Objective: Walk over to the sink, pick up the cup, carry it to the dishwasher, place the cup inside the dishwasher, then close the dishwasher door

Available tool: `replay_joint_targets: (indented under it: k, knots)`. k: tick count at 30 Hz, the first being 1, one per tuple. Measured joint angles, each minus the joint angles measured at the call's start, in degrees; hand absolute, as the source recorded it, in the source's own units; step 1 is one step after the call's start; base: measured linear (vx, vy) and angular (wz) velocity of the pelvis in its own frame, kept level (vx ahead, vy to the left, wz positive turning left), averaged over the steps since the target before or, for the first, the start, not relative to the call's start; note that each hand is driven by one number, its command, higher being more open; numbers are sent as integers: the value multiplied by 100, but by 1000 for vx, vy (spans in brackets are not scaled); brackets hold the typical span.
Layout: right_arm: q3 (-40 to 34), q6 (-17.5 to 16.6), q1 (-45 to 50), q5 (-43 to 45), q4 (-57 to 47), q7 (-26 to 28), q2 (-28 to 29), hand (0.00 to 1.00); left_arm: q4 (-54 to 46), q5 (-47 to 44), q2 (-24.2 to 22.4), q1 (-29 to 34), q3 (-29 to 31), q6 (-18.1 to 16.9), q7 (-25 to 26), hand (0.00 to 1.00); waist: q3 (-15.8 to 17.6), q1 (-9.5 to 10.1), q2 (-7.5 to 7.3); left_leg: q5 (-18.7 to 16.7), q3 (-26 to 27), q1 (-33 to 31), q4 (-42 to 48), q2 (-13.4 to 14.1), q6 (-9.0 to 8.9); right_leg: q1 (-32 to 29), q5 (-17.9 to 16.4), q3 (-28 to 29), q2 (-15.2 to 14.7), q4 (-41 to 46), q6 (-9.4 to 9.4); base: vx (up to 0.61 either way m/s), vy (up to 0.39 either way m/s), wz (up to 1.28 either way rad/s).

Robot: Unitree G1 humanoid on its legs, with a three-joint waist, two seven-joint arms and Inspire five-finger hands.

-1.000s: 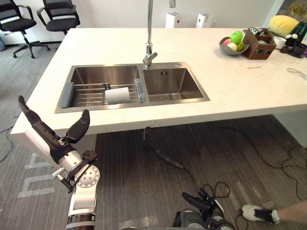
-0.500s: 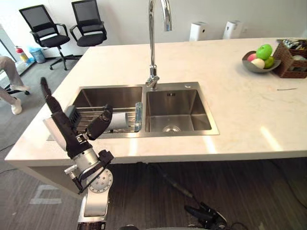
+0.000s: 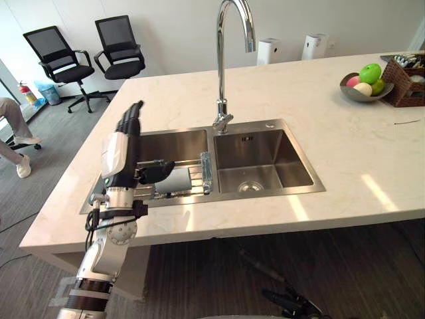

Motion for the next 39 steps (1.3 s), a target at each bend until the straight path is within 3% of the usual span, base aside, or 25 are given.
replay_joint_targets:
  k: [3, 4, 5, 6, 7, 11, 18, 29, 39]
  knots:
    - [-115, -63, 119, -47, -269, -5, -24, 100, 58, 3, 434, -466, -346, -60, -816, 100, 4, -158, 1, -47, -35, 139, -76, -207, 225, -419, -61, 152, -212, 873, -156, 36, 82, -17]
    - [-79, -38, 108, -73, -268, 10, 39, 100, 160, 3, 506, -630, -417, -37, -1082, 100, -75, -168, -9, -32, 33, 139, -69, -157, 248, -297, 87, 200, -85, 493, -154, 85, 66, -35]
    - [-28, -23, 113, -81, -266, 31, 73, 100, 186, 3, 578, -720, -466, -5, -1194, 100, -111, -163, -27, -33, 79, 127, -76, -142, 247, -158, 170, 197, -20, 135, -98, 85, 27, -45]
    - [83, 12, 74, -114, -202, 26, 95, 100, 243, 3, 751, -899, -520, 51, -1412, 100, -113, -152, -91, -26, 183, 46, -78, -88, 239, 41, 473, 236, 100, -568, 113, 44, -6, -46]
    - [133, 59, 49, -111, -161, 57, 96, 100, 363, 15, 848, -1041, -531, 131, -1634, 100, -58, -167, -116, -14, 229, 20, -79, -28, 228, 124, 672, 278, 197, -881, 48, 20, -7, -42]
    - [224, 85, 109, -97, -160, 86, 84, 100, 740, 238, 917, -1084, -591, 374, -2223, 100, -31, -262, -169, -4, 247, 56, -91, 34, 210, 218, 773, 329, 286, -1096, 17, 9, -20, -13]
    - [275, 338, 72, -111, -138, 179, -14, 100, 835, 235, 1237, -1079, -687, 641, -3153, 100, -25, -64, -164, 32, 258, 52, -136, 206, 101, 259, 797, 314, 455, -1234, -80, -27, -24, -1]
    - [465, 533, -71, -115, -15, 178, -130, 100, 858, 212, 1235, -1049, -684, 858, -3551, 100, -28, -32, -159, -1, 101, -41, -134, 204, 44, 451, 899, 83, 482, -1554, -27, 47, -9, 9]
    - [516, 712, -169, -112, -4, 176, -153, 100, 1019, 209, 1168, -1049, -684, 937, -3580, 100, -52, -109, -148, 1, 111, 7, -137, 229, 26, 527, 909, 64, 508, -1594, -49, -8, -7, 1]
